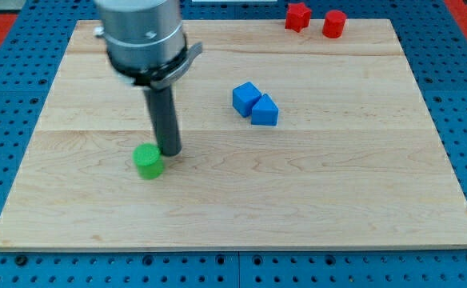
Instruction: Push the green star to the green circle
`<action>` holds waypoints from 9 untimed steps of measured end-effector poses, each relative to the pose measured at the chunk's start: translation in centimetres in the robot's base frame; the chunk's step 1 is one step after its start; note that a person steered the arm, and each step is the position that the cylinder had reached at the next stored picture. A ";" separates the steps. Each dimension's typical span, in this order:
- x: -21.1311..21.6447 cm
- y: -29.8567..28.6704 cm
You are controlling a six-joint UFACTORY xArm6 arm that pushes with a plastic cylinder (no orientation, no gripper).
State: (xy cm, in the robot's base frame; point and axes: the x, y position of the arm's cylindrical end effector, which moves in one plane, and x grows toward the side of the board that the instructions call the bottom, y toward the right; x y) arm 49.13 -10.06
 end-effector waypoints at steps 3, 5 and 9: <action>-0.2 -4.3; -9.3 0.0; -16.6 -5.8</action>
State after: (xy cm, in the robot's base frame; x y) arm 32.56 -15.84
